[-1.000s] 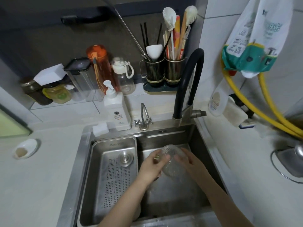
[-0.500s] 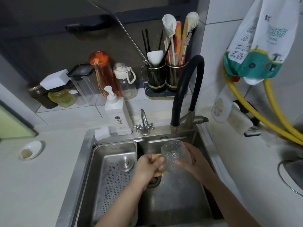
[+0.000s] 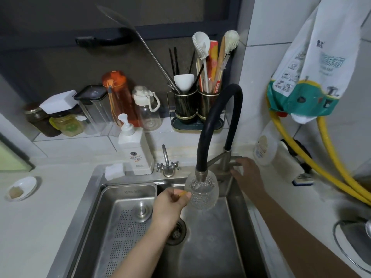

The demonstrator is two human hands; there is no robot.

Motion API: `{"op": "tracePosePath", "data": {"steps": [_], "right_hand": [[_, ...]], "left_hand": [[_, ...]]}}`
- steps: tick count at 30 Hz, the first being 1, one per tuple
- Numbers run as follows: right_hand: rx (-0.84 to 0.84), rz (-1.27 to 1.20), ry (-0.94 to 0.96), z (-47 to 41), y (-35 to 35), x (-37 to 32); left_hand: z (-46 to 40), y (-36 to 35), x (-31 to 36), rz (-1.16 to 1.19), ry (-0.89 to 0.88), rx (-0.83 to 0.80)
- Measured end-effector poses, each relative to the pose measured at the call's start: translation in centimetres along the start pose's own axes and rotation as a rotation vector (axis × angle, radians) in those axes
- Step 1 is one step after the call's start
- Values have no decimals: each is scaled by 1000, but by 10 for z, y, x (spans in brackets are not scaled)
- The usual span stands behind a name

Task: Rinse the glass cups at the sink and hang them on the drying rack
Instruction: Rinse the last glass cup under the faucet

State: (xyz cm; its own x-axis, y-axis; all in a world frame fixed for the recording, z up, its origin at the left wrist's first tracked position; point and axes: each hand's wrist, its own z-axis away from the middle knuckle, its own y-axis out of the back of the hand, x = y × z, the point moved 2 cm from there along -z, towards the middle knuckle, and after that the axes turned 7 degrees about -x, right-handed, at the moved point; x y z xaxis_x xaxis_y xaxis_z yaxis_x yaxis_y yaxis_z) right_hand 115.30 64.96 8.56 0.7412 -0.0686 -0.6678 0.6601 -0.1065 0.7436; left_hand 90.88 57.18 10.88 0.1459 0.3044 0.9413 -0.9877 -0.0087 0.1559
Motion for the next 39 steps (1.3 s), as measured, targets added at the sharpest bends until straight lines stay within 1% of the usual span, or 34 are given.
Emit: {"op": "tracePosePath", "data": {"steps": [2,6,8,10,13,23,27,32,35,36,37,38,39], "right_hand": [[-35,72,-76,-13,-5,11],[-101,64,-197,-30,-19,31],[-54,70,-226,-38,-19,36],[-10,63,-233,-42,-16,39],[1,53,-237,-45,-13,42],[57,5,-158,-49,-13,54],[72,-112,-170,-49,-12,55],[54,-165,-174,-49,-12,55],[62,-220,-236,-49,-13,56],[68,-290,-263,-49,-13,56],[67,-296,-264,-49,-13,55],[77,-391,-269,-45,-12,51],[94,-375,-295,-39,-11,45]], "left_hand": [[1,-2,-1,-13,-26,-3],[0,-4,-3,-23,-55,-13],[-1,-5,-5,-28,-62,-13],[-2,-5,-7,-19,-63,-10],[-2,-4,-8,-16,-57,-2],[0,-2,-15,-15,-46,-17],[1,2,-17,-32,-43,-16],[4,4,-17,-22,-45,-20],[4,4,-18,-27,-55,-18],[5,3,-19,-27,-58,-18],[5,3,-19,-28,-58,-18],[6,3,-20,-28,-56,-18],[6,3,-21,-27,-53,-16]]}}
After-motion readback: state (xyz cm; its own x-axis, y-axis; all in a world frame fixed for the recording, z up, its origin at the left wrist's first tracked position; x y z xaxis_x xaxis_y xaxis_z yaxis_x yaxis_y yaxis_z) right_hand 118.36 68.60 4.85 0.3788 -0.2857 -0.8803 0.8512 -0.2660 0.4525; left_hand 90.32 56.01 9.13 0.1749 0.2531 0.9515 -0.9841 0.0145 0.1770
